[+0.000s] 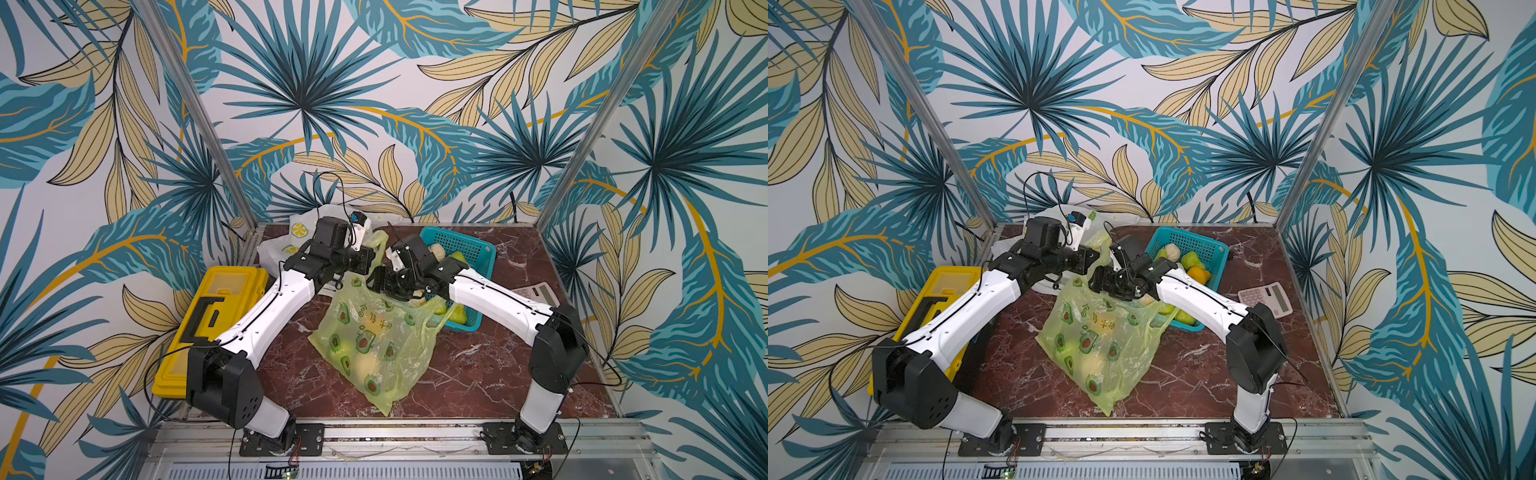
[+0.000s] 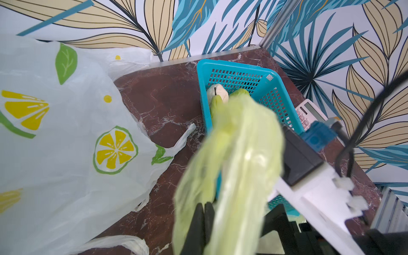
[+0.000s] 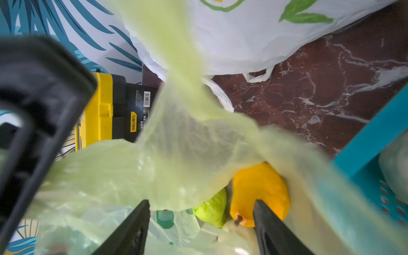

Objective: Place the pears into plastic bags & tie knots
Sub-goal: Place the pear in the plastic bag, then pick up the pear from the basket.

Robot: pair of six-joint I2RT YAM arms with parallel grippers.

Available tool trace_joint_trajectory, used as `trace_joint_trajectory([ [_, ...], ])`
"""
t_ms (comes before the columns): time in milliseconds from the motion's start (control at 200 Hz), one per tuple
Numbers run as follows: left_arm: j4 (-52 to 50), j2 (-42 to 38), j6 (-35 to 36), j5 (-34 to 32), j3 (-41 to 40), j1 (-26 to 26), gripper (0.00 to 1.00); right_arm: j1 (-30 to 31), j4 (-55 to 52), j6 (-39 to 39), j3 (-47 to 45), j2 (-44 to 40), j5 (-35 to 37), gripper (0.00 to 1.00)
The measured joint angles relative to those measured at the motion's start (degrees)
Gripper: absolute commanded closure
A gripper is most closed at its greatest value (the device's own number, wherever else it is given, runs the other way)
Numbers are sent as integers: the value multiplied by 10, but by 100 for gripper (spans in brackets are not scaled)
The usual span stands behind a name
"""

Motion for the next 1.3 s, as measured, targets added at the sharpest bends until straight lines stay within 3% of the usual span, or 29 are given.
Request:
trace_joint_trajectory([
  [145,6,-17,-1,-4,-20,13,94,-37,-49,-46,21,-21,23,25],
  [275,7,-40,-3,-15,-46,19,94,-140,-73,-80,10,-64,56,25],
  [370,7,-53,-6,-18,-56,19,94,-217,-97,-107,10,-66,113,24],
  [451,7,-61,-9,-20,-58,19,94,-248,-130,-130,21,-40,176,21],
  [681,9,-69,-13,-19,-62,19,94,-256,-194,-170,80,97,282,22],
  [1021,9,-68,-17,-24,-68,14,94,-252,-181,-162,104,138,222,25],
  [1192,9,-67,-18,-25,-68,12,94,-252,-168,-158,120,201,198,25],
  [1297,9,-67,-20,-25,-68,12,94,-253,-173,-163,139,219,193,42],
])
